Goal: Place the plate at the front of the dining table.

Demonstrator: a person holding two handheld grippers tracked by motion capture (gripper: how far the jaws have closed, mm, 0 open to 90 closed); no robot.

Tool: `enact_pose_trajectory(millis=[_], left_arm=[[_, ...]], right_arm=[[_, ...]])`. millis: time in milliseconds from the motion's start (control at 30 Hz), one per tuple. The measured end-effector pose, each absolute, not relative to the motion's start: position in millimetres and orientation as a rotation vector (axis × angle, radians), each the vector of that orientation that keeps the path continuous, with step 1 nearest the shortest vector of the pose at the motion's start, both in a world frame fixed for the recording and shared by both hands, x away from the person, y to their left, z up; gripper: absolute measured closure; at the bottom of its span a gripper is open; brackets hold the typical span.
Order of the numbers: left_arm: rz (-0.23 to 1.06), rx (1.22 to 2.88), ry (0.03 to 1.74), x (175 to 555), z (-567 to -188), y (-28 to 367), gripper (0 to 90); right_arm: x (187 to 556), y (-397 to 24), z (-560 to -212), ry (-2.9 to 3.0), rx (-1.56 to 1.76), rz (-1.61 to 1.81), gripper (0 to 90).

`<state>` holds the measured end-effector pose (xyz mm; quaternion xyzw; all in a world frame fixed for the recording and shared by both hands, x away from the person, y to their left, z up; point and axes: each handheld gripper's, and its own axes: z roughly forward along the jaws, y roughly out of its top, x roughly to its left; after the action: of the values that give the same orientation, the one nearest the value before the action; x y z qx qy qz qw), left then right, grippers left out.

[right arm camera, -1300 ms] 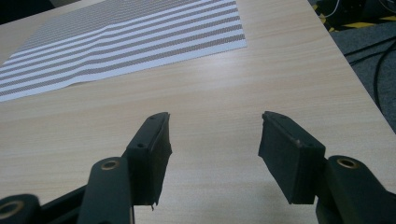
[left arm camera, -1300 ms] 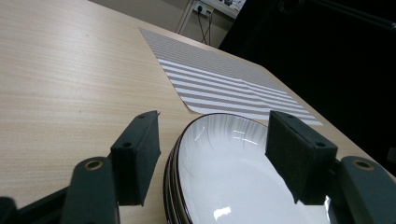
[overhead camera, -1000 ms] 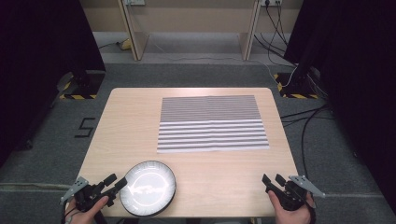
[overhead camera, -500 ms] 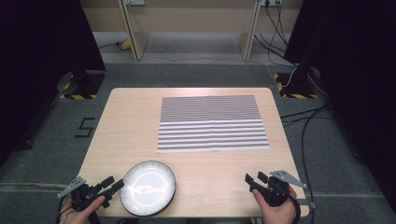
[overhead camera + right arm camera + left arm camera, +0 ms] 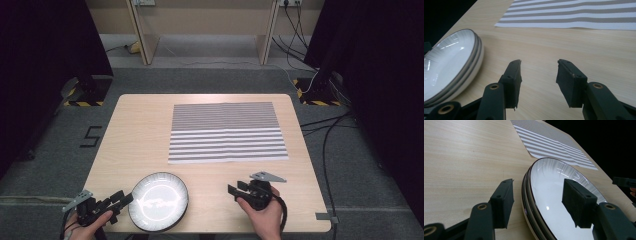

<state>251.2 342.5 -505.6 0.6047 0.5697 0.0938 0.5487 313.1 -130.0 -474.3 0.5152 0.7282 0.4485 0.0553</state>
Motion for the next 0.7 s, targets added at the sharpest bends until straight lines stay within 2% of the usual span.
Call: enact_pose_trajectory(millis=[67,233,433,700], left_arm=[[0.218,1.438,1.357,251.0,-506.6,343.3,42.4],[0.196,1.443,1.361,251.2,-507.4,342.6,44.7],[0.176,1.448,1.359,250.5,-507.4,340.1,47.8],[0.163,1.458,1.353,250.5,-508.0,337.1,48.7]], right_arm=[[315.3,-122.7,-475.6,2.231,1.558,1.367,54.4],[322.5,-77.1,-475.5,2.387,1.469,1.349,65.9],[328.7,-39.5,-468.0,2.493,1.449,1.384,71.4],[333.6,-18.8,-467.7,2.561,1.499,1.348,77.7]])
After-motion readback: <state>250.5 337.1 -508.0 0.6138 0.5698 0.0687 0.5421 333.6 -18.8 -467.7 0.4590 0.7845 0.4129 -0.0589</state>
